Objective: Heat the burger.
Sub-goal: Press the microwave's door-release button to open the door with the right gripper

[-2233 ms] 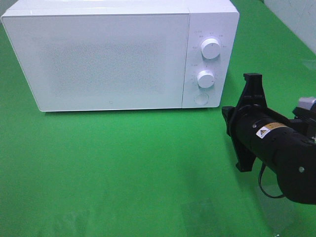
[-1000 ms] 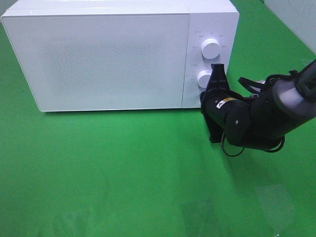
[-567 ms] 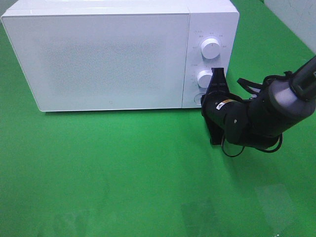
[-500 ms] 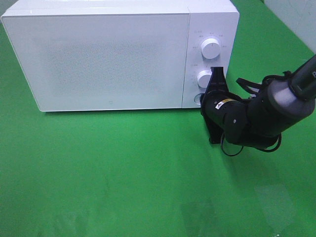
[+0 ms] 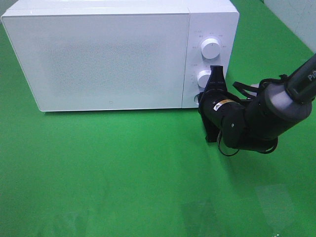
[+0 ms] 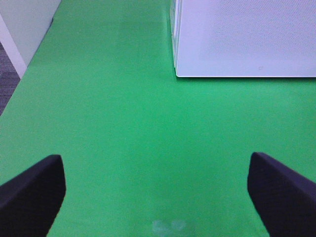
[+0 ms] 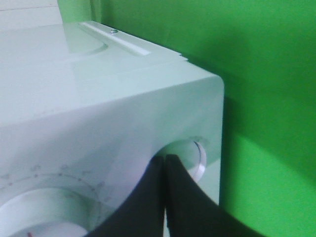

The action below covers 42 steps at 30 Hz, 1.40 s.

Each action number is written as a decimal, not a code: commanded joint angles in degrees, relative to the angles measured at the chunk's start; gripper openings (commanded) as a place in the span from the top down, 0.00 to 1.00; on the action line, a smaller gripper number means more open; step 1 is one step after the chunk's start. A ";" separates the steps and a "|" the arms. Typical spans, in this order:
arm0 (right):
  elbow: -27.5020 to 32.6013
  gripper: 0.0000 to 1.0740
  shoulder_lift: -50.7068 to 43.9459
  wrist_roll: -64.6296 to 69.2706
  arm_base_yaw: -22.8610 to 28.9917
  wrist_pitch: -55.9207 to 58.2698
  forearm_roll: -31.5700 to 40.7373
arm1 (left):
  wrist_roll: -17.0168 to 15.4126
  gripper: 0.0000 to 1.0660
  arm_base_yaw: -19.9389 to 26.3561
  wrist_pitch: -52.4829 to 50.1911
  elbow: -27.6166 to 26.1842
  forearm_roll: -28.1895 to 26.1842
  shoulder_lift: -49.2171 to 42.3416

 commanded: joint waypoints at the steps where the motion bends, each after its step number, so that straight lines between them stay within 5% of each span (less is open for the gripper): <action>1: -2.98 1.00 -0.17 -0.06 -0.80 -11.23 0.34 | -0.06 0.12 0.17 -0.23 0.06 -0.17 -0.92; 16: -11.46 1.00 6.19 1.20 -0.92 -30.14 -0.06 | -0.06 0.12 0.17 -0.23 0.06 -0.17 -0.92; 42: -7.39 1.00 2.69 -0.46 -0.74 -19.65 0.23 | -0.06 0.12 0.17 -0.23 0.06 -0.17 -0.92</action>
